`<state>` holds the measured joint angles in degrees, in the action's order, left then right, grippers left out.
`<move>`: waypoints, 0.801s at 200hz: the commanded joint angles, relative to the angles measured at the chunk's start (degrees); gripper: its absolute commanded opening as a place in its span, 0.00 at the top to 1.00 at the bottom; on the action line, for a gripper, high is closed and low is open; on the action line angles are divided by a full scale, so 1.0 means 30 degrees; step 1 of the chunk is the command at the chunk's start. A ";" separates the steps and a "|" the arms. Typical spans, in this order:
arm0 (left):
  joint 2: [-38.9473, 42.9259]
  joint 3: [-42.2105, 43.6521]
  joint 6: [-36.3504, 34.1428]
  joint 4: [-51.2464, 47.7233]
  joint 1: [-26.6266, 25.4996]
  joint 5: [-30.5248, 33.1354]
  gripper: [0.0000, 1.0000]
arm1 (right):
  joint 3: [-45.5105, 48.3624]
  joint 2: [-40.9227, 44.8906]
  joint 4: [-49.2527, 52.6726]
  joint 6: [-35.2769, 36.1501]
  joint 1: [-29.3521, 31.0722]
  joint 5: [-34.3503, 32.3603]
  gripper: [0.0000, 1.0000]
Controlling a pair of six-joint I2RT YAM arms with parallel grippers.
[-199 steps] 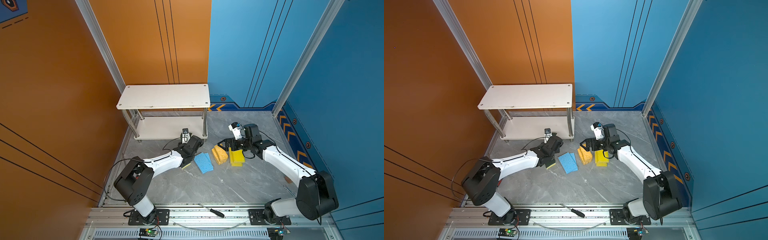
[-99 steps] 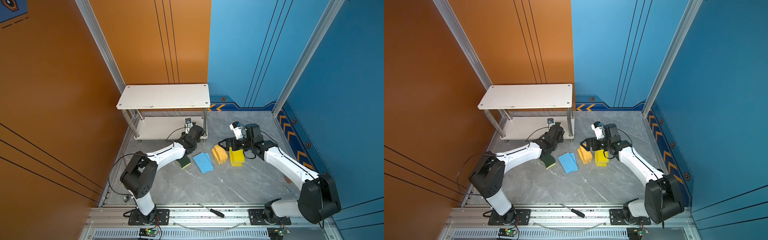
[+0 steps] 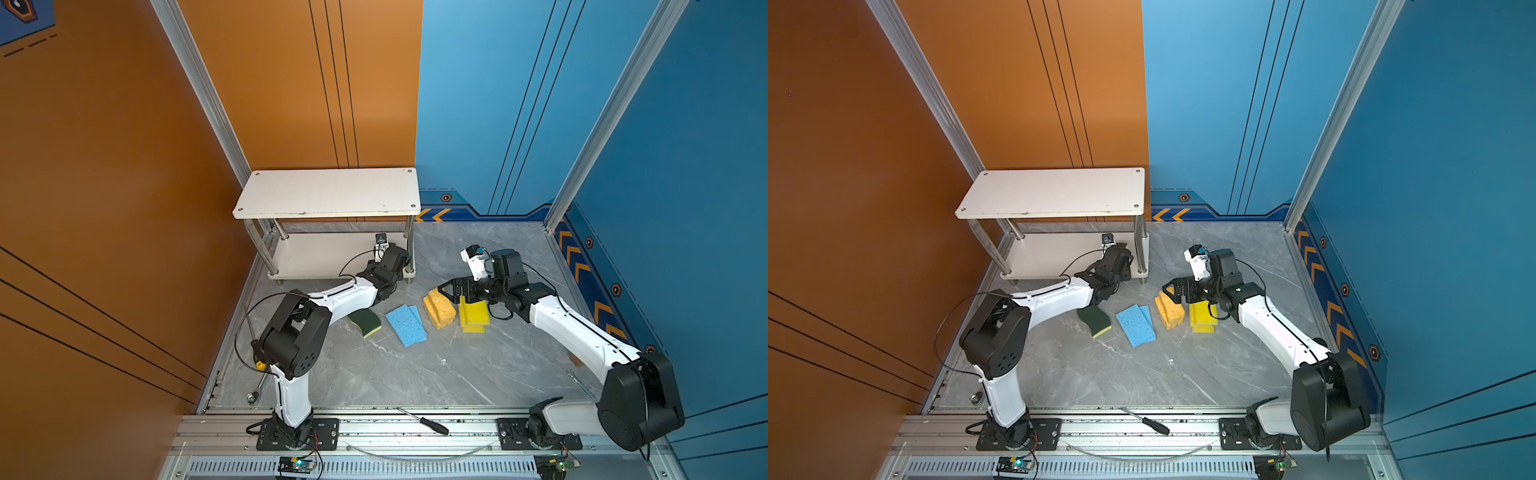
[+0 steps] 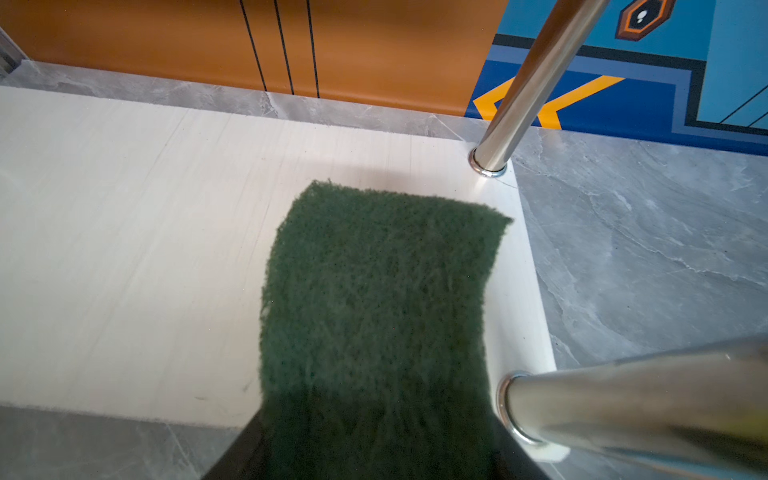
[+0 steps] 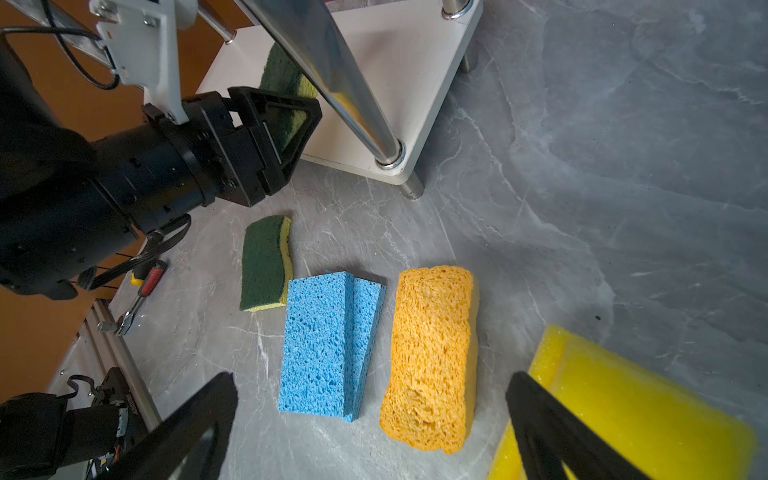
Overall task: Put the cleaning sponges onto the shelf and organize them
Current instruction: 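Carry the green sponge with the left gripper onto the lower shelf tier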
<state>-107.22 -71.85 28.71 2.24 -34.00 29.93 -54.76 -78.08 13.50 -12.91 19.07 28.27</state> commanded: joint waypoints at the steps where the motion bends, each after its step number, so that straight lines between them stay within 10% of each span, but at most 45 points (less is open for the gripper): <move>1: -0.0549 -0.0570 -0.0720 0.0672 0.0288 -0.0810 0.43 | 0.0252 0.0422 0.0489 0.0288 -0.0197 -0.0280 0.00; 160: -0.2166 -0.2231 -0.1572 0.0553 0.1020 -0.1884 0.42 | 0.0368 0.0130 0.0468 0.0201 -0.0234 -0.0393 0.00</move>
<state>-112.75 -76.51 24.97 3.66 -31.53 25.45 -54.46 -78.08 13.54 -12.93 18.70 28.25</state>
